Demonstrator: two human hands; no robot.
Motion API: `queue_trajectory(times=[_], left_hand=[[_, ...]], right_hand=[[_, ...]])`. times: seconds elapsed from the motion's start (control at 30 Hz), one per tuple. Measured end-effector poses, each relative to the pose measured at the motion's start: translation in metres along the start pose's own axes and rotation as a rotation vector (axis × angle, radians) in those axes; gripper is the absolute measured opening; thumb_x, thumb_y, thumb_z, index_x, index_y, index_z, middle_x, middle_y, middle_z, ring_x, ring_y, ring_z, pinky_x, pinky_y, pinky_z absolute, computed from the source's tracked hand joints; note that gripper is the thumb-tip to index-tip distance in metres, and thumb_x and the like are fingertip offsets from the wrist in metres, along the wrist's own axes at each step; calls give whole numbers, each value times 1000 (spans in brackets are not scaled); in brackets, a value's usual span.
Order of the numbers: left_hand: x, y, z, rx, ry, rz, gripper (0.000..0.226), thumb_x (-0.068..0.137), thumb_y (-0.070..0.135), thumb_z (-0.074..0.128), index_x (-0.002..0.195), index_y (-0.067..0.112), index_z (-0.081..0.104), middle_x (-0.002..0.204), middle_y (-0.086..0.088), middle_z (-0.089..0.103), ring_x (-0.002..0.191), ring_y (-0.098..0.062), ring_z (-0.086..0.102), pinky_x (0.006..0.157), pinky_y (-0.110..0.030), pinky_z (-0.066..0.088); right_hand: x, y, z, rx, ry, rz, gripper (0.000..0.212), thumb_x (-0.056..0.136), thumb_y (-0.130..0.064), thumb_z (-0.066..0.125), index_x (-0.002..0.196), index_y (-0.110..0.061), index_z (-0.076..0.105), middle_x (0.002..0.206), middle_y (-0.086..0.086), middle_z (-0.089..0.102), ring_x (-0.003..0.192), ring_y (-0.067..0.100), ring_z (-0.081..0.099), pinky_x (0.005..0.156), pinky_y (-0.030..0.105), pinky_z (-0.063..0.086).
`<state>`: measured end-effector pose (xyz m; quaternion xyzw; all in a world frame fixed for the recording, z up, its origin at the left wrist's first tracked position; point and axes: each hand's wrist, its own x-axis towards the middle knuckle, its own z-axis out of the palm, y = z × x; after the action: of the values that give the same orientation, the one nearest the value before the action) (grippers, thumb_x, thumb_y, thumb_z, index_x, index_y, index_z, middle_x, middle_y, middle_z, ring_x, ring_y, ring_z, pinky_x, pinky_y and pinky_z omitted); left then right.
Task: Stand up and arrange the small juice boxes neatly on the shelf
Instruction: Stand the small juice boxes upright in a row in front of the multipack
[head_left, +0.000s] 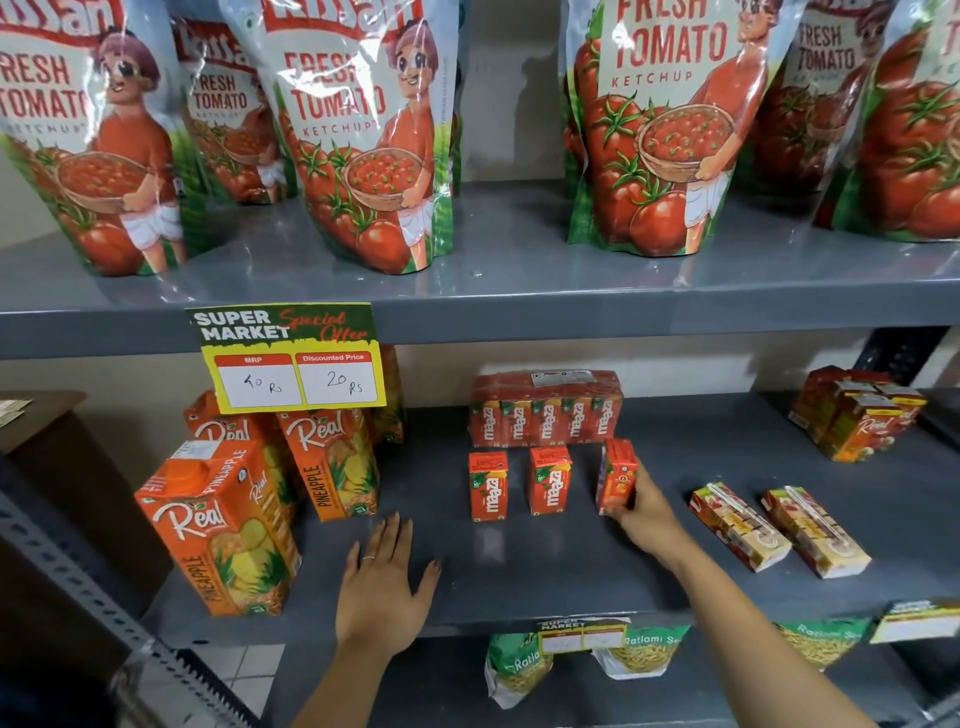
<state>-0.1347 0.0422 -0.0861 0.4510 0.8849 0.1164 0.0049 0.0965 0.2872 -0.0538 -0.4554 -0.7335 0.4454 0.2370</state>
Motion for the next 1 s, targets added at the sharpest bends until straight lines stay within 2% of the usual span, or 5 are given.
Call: queue_trajectory(times=[0.27,0.4,0.53,0.73,1.0], left_hand=[[-1,-1,0,-11,-2,4,89,79,68,1,152,18,11,162,2,8,148,-13,4,120,-36,1],[-2,0,-1,1,4,5,90,78,69,0,152,18,11,162,2,9,148,-13,4,120,-36,2],[1,-1,-3,40,-13,35,95,78,73,0,151,14,17,162,-3,8,149,-18,7,120,-40,9],[-22,56,-15,12,307,353,50,78,27,43,123,14,61,136,-10,54,122,-28,46,93,-43,36],[6,270,21,-260,165,545,48,83,23,46,128,15,60,143,2,51,139,-18,35,113,-39,32]], right_hand=[[-10,-19,23,-198,310,-14,65,59,-34,90,96,-16,40,105,12,67,97,34,65,73,41,52],[-13,-21,20,-198,236,-5,67,61,-29,90,101,-15,39,112,14,63,105,35,62,79,42,52],[-13,-17,-8,-342,104,60,100,66,-23,87,145,-14,27,140,15,43,132,36,41,101,48,43],[-15,5,-95,-826,143,201,54,90,-35,53,135,-8,40,136,17,51,126,36,46,100,38,41],[-21,20,-143,-382,175,54,60,84,-28,56,140,-17,39,118,18,67,105,37,63,79,36,50]])
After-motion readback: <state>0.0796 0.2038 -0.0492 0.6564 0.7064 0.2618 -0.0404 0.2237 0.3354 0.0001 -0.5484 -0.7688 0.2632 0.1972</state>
